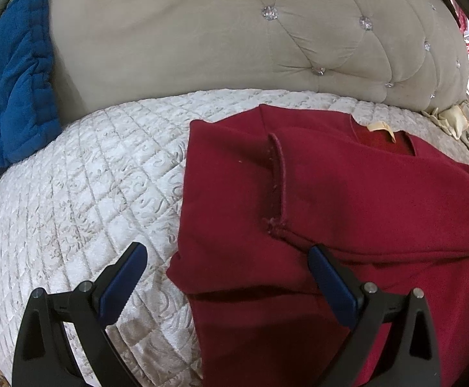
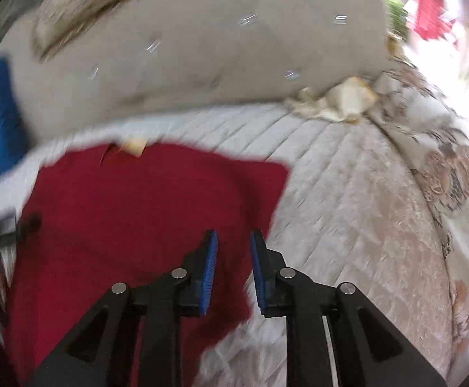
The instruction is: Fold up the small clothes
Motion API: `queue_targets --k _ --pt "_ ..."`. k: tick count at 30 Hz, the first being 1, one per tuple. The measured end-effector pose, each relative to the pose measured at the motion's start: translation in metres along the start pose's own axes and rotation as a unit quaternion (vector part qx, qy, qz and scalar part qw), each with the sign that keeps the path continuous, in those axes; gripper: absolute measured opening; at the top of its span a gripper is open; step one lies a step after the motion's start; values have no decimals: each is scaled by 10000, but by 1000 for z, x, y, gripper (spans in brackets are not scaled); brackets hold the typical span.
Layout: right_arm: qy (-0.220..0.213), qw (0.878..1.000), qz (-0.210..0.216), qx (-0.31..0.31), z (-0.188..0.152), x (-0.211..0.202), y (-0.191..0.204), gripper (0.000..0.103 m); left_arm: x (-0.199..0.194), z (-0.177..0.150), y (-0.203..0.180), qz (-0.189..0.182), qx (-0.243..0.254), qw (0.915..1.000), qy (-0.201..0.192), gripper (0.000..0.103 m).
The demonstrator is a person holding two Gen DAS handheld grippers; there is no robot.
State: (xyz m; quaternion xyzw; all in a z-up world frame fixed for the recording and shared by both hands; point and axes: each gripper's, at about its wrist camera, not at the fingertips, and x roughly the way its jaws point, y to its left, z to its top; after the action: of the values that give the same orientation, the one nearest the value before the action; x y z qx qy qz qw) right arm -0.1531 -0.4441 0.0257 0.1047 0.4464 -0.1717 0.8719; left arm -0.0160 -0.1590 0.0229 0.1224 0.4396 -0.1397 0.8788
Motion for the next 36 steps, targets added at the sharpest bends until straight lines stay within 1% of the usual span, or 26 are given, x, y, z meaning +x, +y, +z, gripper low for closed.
queue_targets --k 2,3,7,10,11,12,16,18,19,20,21,22,26,28,30,31,32,34,35,36 --pt "362 9988 -278 -199 -13 13 7 0 -2 -1 0 20 16 10000 -18 102" --pt "420 9985 -306 -187 -18 16 7 0 -4 -1 1 25 14 10000 -32 102" --pt "241 9995 -99 204 -19 -4 -5 0 -14 -4 6 43 -19 9999 -122 102" --pt "140 9982 22 575 -18 -14 -14 13 -24 -5 12 15 -90 9998 -153 102" --pt "160 9973 66 717 -17 -13 -19 14 -29 -6 16 -9 -139 9997 -179 102" --pt "203 9956 123 904 -18 -12 -23 14 -33 -6 18 -29 -161 9997 -197 102" --pt "244 9916 270 1242 -23 -4 -28 15 -54 -16 28 -79 -205 9994 -285 102" --pt "336 9925 334 1124 -26 6 -25 15 -62 -23 33 -123 -244 9993 -262 102" --pt "397 9932 328 1046 -28 11 -24 10 -65 -26 35 -144 -260 9993 -242 102" --pt "337 9934 365 1035 -29 11 -24 2 -69 -31 37 -150 -272 9993 -197 102" --pt "299 9936 353 1028 -29 8 -25 1 -73 -36 39 -134 -270 9994 -156 102" --pt "274 9943 270 995 -29 3 -24 0 -77 -41 41 -105 -259 9995 -120 102" --pt "112 9960 -16 889 -34 -22 -29 0 -92 -56 46 6 -275 9996 -110 102" --pt "80 9946 225 1006 -40 -42 -37 0 -99 -64 49 -37 -369 9993 -88 102" --pt "74 9930 569 1035 -49 -63 -41 0 -106 -72 51 -104 -410 9991 -55 102" --pt "115 9926 688 998 -54 -72 -41 11 -111 -78 50 -115 -392 9992 -38 102" --pt "180 9919 830 943 -61 -81 -39 17 -115 -81 50 -121 -365 9993 -38 102" --pt "265 9888 1171 887 -79 -95 -33 19 -125 -93 49 -136 -311 9994 -43 102" --pt "339 9878 1263 849 -88 -97 -27 21 -128 -97 49 -135 -303 9994 -22 102" --pt "421 9884 1257 738 -96 -96 -20 21 -131 -104 49 -145 -305 9994 4 102"
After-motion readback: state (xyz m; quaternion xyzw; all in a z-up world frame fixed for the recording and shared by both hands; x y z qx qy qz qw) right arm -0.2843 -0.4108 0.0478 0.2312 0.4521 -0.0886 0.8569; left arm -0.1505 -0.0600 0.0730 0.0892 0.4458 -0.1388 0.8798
